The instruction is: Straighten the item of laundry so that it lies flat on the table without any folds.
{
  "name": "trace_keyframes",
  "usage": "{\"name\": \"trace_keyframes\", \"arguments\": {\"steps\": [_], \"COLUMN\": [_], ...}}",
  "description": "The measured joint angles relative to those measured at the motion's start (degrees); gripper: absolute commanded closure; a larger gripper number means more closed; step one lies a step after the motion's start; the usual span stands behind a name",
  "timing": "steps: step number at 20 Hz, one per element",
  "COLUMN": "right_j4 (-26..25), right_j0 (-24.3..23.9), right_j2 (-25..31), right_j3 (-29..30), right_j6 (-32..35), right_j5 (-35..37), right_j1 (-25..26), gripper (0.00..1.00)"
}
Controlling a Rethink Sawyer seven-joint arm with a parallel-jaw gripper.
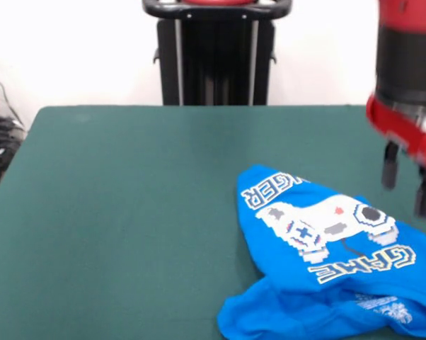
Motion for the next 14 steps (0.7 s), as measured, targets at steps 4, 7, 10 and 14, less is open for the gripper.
{"name": "trace_keyframes", "arguments": {"steps": [4,7,10,14], "right_j4": [0.05,0.05,0.02,-0.31], "right_j0": [-0.37,-0.58,-0.86,-0.82], "right_j2": [-0.36,-0.78,-1.33,-2.01], "right_j3": [0.42,0.69,1.67,4.81], "right_j6": [0.0,0.0,0.0,0.0], "right_j5": [3.78,3.96,3.8,2.12], "right_j1": [-5.31,-7.3,-9.73,-11.88], "gripper": [0.0,0.0,0.0,0.0]}}
